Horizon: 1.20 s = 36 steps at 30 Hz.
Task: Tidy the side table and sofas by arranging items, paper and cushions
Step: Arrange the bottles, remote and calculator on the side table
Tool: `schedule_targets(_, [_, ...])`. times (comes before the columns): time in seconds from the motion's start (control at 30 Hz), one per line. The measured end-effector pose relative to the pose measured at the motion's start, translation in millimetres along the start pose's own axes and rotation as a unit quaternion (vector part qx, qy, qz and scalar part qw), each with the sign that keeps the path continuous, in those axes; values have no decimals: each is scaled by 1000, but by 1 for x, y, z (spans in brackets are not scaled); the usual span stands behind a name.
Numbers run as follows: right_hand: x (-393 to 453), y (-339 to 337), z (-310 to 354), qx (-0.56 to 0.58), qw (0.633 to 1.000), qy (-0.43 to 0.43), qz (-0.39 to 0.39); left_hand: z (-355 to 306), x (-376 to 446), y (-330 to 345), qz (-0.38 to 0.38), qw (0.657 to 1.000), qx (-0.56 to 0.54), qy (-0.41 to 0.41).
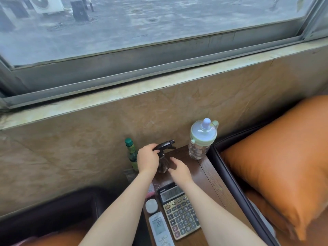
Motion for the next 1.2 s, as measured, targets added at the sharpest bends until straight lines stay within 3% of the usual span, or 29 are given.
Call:
schedule_targets(0.27, [-2,-5,9,10,1000,-15,-23,-3,3,2,15,979,201,25])
schedule_targets(0.57, [7,-32,40,1,996,-56,-73,-11,9,12,33,977,200,68])
schedule_targets(0.87, [18,-29,55,10,997,-67,-39,-12,14,0,11,974,214,77])
schedule_targets(1.2, [15,-21,44,-39,997,-62,-10,1,12,11,48,979,185,65])
Point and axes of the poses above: each hand's wrist, its own x-axis towards the middle knuckle, its own y-axis out of the palm, z = x × y, the point moved 9 cm from there along x, towards the middle knuckle, and after that the axes turned 10 degrees about z, right-handed, at the moved point
